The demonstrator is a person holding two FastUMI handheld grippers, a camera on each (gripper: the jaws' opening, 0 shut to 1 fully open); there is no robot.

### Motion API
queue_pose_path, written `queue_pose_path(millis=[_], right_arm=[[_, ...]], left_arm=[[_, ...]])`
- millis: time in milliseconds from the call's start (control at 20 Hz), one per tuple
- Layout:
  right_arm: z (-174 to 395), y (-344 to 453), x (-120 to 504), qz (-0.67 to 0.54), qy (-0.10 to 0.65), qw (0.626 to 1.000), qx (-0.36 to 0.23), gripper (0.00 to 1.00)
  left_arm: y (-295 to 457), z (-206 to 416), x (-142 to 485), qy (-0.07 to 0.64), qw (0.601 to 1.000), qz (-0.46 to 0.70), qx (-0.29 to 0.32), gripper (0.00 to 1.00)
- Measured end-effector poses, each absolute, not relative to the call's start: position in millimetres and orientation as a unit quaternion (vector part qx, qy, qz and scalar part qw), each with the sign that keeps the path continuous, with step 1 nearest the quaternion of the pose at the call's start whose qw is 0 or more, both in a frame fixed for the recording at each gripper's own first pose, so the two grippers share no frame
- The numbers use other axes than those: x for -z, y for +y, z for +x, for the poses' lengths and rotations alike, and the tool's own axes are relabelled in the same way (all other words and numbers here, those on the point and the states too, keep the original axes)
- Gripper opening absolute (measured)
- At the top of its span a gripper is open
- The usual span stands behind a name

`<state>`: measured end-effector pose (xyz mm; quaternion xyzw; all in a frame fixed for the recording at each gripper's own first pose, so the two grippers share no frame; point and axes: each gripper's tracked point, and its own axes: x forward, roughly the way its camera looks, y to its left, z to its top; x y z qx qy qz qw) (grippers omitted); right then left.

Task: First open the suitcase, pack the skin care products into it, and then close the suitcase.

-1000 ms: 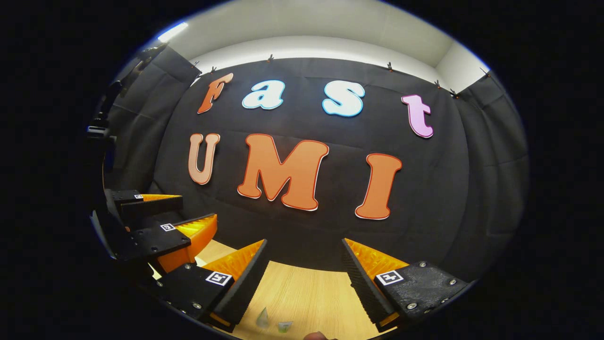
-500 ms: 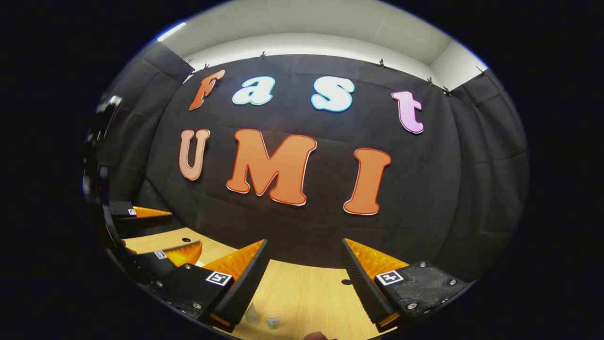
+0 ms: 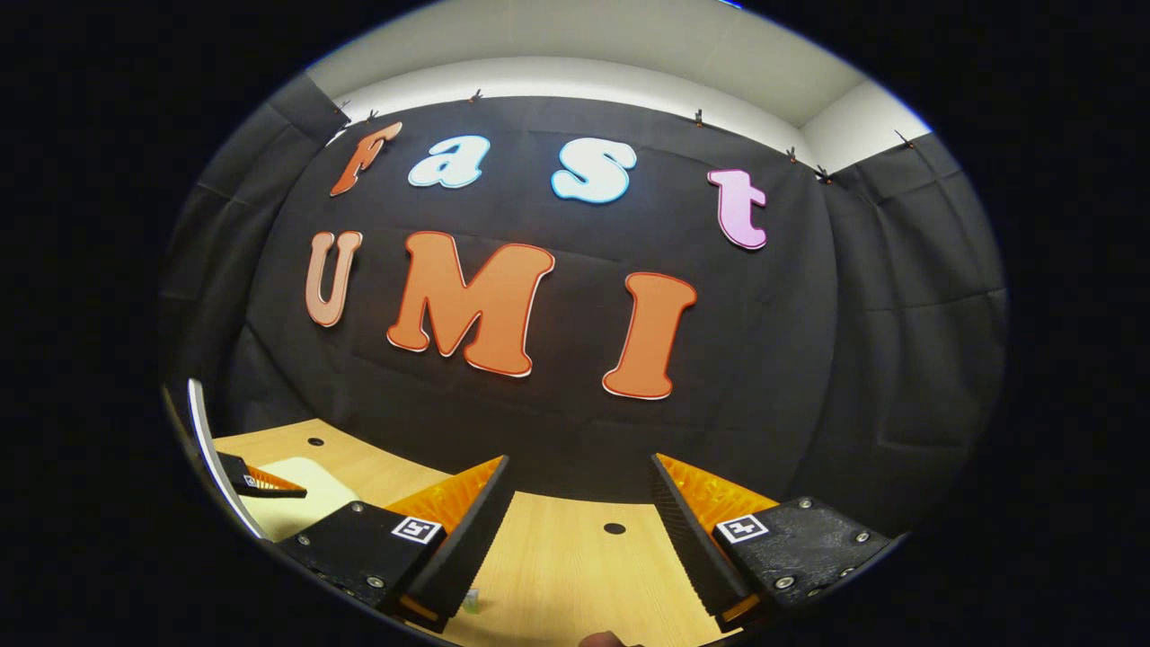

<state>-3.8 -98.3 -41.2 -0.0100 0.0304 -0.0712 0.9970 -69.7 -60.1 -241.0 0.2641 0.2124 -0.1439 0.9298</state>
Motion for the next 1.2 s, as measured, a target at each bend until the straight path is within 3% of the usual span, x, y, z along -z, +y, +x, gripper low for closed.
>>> queue_pose_path(millis=[400,450,500,750,800,850,1000,1100,1200], right_arm=[[-12.8,-120.6,51.7,-0.013,0.038,0.995,0.088,0.95],[-13.0,-123.1,52.2,-0.012,0.039,0.995,0.089,0.95],[-12.9,-124.8,52.9,-0.012,0.039,0.995,0.090,0.95],[-14.5,-136.5,54.5,-0.007,0.035,0.995,0.090,0.95],[-14.0,-137.9,54.9,-0.007,0.034,0.995,0.089,0.95],[-14.4,-139.3,55.4,-0.006,0.034,0.996,0.087,0.95],[-15.2,-140.8,61.6,-0.002,0.034,0.997,0.075,0.96],[-14.6,-136.1,68.7,0.002,0.037,0.997,0.063,0.95],[-13.6,-127.8,75.4,-0.001,0.047,0.998,0.052,0.95]], left_arm=[[-67.7,-92.3,308.9,0.254,0.873,0.374,0.183,0.94],[-66.1,-95.7,317.6,0.259,0.863,0.393,0.185,0.90],[-68.2,-97.9,325.7,0.264,0.855,0.403,0.192,0.81],[-59.9,-94.5,341.7,0.267,0.824,0.470,0.171,0.77],[-60.0,-91.7,345.3,0.271,0.819,0.477,0.170,0.61],[-58.0,-89.3,348.1,0.275,0.814,0.485,0.164,0.55],[-57.1,-84.9,333.1,0.261,0.820,0.488,0.146,0.13],[-55.6,-84.5,318.5,0.257,0.839,0.461,0.132,0.02],[-46.9,-81.0,292.6,0.250,0.857,0.437,0.114,0.02]])
